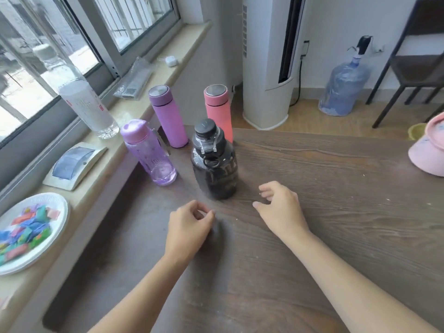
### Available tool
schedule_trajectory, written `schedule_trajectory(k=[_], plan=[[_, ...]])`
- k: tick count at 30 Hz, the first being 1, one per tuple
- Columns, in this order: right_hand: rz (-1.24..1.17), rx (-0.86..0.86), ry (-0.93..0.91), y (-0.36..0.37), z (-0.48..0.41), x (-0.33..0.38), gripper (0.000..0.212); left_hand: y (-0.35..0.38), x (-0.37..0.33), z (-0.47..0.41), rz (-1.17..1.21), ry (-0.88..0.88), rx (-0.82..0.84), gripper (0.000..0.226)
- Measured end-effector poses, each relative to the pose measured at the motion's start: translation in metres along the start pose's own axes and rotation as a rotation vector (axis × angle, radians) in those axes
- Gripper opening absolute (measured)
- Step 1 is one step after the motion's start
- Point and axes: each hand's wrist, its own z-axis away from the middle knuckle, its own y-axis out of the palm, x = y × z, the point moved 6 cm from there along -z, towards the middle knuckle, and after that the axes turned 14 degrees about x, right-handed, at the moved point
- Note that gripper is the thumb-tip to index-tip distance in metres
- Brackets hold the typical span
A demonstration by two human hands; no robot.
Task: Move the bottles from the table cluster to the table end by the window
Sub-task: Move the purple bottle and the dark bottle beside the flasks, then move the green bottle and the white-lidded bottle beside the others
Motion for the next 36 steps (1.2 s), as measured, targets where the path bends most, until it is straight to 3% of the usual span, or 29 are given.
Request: schedule_trajectory(k=[6, 16, 23, 26, 28, 31, 34, 36], plan=[[0.044, 0.005, 0.062, -0.067, 0.041, -0.063, 0.029, 0.081, -0.066, 0.023, -0.156, 0.213, 0.205, 0.01], [-0.054, -0.26, 0.231, -0.214, 0.112, -0.213, 0.021, 0.242, -0.227, 0.047, -0.237, 0.46, 0.391, 0.033], [-0.098, -0.436, 0.401, -0.334, 0.163, -0.319, 0.017, 0.359, -0.343, 0.071, -0.16, 0.558, 0.438, 0.056], [-0.048, -0.542, 0.492, -0.387, 0.181, -0.359, 0.018, 0.402, -0.375, 0.067, -0.133, 0.523, 0.438, 0.059], [0.038, -0.607, 0.588, -0.418, 0.191, -0.38, 0.029, 0.425, -0.39, 0.063, -0.135, 0.502, 0.422, 0.059], [0.025, -0.661, 0.66, -0.45, 0.193, -0.408, 0.066, 0.448, -0.405, 0.058, -0.112, 0.463, 0.367, 0.054], [-0.149, -0.663, 0.543, -0.468, 0.177, -0.426, 0.097, 0.461, -0.413, 0.051, -0.057, 0.401, 0.327, 0.052], [-0.234, -0.662, 0.451, -0.474, 0.165, -0.431, 0.096, 0.466, -0.415, 0.047, -0.019, 0.373, 0.318, 0.055]])
